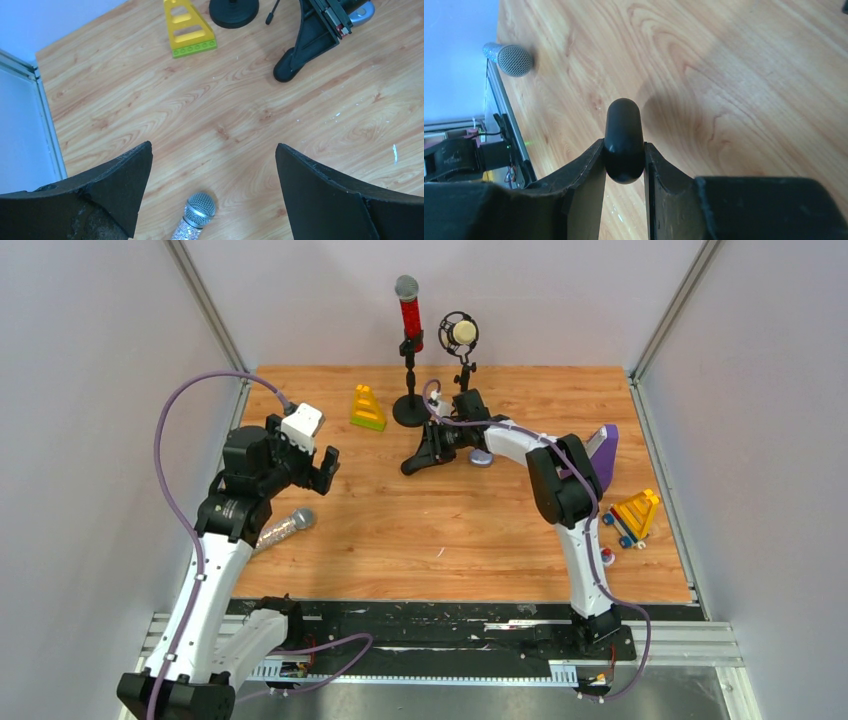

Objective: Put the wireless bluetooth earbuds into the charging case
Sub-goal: Place the charging case at the center of the board.

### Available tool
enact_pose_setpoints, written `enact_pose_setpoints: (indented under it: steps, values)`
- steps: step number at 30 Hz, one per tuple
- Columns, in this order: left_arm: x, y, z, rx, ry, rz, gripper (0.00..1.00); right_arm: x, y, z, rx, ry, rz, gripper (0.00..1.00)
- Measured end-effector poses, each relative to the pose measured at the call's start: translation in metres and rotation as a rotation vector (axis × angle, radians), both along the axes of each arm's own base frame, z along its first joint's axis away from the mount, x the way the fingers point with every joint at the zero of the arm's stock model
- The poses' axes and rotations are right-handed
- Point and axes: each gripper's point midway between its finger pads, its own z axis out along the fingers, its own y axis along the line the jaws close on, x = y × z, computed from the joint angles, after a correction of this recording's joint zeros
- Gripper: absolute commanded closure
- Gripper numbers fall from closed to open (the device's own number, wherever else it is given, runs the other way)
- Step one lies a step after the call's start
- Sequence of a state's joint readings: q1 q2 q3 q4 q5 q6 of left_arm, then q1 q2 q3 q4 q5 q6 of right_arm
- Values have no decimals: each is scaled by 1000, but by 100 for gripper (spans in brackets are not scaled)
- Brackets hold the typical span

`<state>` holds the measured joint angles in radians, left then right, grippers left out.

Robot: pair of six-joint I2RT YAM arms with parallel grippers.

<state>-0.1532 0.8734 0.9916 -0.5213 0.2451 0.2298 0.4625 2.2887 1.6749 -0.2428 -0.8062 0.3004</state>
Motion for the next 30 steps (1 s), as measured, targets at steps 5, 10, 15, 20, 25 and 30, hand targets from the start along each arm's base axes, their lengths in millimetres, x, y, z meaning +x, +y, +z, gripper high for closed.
enact_pose_setpoints:
  steps: [5,10,15,20,25,30]
  values:
    - [0,-1,-9,0,24,-7,0,6,0,-15,-30,34,-51,75]
    - [0,-2,-10,0,25,-9,0,12,2,-15,-27,33,-69,65]
    - [0,-2,-9,-1,24,-10,0,15,-1,-20,-52,23,-87,40]
    - [0,-2,-9,2,23,-12,0,14,-9,-11,-96,-32,-106,26]
    - [1,0,-10,20,17,-10,0,4,-26,0,-156,-90,-111,0]
    - [-3,5,-9,66,22,-16,0,-12,-48,38,-213,-212,-97,0]
